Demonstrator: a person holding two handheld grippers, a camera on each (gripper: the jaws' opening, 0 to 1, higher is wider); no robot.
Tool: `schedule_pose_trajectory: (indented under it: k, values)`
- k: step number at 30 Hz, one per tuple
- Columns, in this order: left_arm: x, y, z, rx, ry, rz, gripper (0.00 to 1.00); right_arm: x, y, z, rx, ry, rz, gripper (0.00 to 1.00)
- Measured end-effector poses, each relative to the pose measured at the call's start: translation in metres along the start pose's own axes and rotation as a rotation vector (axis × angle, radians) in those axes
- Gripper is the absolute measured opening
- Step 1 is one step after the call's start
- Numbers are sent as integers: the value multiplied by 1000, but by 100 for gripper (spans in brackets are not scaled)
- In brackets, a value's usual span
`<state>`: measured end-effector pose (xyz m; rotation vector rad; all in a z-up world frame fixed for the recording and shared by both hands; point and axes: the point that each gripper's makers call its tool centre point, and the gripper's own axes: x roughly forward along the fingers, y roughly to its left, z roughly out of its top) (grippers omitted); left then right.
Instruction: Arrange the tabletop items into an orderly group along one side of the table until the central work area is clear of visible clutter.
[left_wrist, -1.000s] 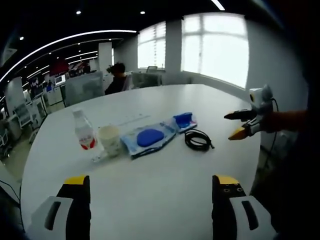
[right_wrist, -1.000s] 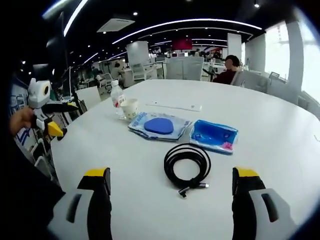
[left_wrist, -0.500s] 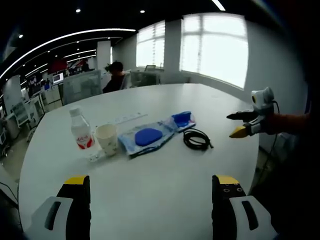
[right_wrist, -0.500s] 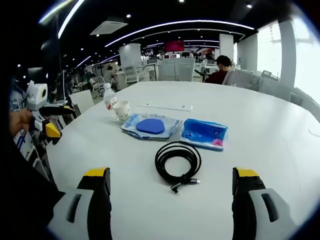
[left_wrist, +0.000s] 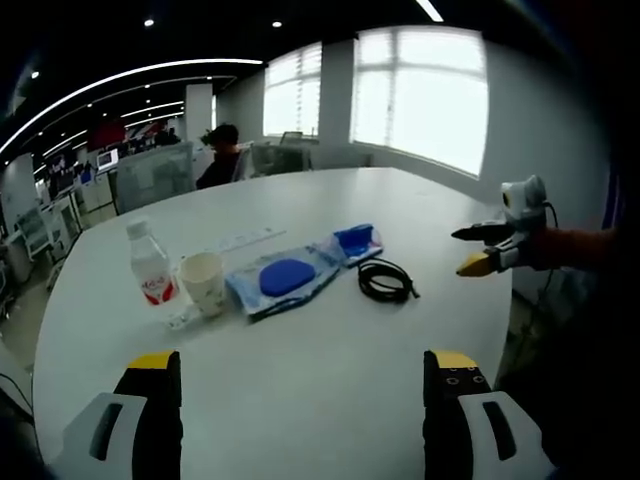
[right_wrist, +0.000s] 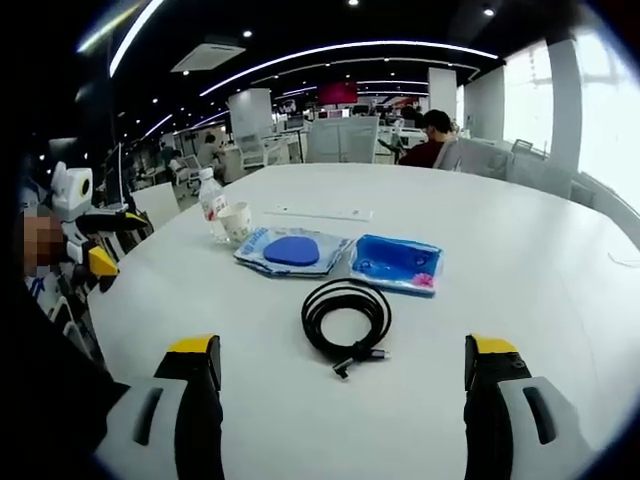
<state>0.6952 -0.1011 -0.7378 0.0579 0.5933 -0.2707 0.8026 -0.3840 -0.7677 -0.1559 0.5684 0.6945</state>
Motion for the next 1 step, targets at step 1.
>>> schedule_pose_trajectory:
  k: [1]
  values:
    - [0, 0, 0, 2, 1, -1, 100, 0, 0, 0, -1, 0, 1, 98]
